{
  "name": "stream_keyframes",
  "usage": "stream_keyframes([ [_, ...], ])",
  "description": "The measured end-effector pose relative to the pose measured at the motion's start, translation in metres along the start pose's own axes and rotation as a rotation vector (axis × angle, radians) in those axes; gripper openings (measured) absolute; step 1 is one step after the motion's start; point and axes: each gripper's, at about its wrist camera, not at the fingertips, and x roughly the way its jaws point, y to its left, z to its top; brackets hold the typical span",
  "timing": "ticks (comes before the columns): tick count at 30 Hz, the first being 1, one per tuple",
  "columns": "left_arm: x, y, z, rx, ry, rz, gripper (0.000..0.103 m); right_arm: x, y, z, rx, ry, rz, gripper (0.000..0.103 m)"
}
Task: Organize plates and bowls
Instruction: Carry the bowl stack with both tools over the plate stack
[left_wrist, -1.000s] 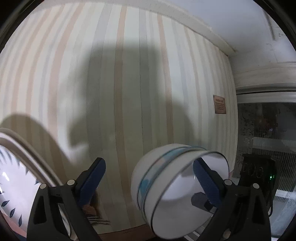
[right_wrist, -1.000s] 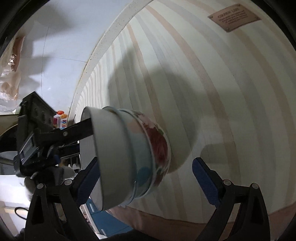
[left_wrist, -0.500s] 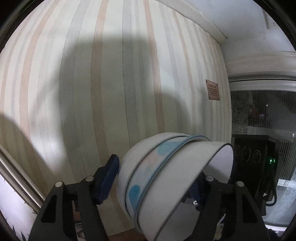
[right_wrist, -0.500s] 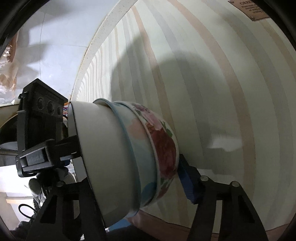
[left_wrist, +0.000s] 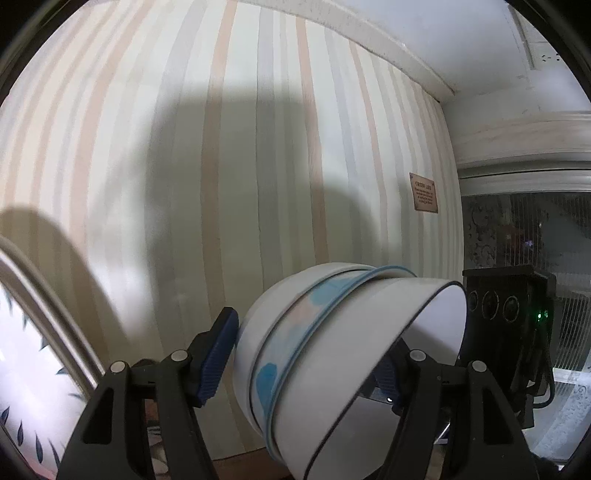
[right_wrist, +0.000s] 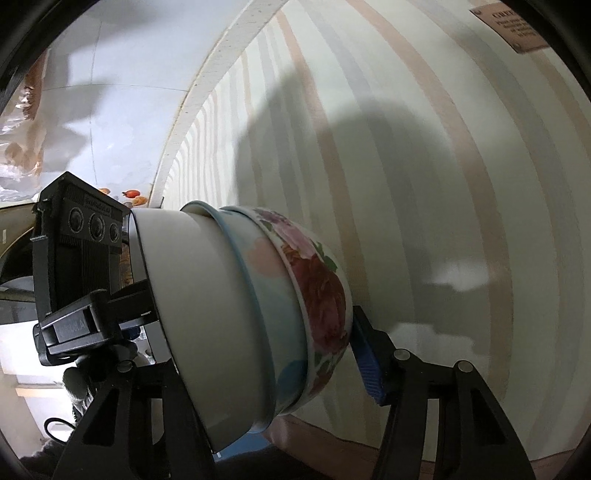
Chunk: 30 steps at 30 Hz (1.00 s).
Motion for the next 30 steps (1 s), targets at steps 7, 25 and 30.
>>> stream_keyframes([
  [7,-0.03,-0.001,-0.011,0.004,-0.057,0.02,0.065,-0.002,0.03,0.002,-0.044,0.015,0.016,0.06],
  [25,-0.117,0.07,-0.046,-0.073,-0.148,-0.003,0.065,0.033,0.135,-0.02,-0.181,0.078,-0.002,0.059],
  [30,-0.128,0.108,-0.058,-0.11,-0.132,0.011,0.065,0.067,0.148,-0.037,-0.139,0.129,0.012,0.059],
])
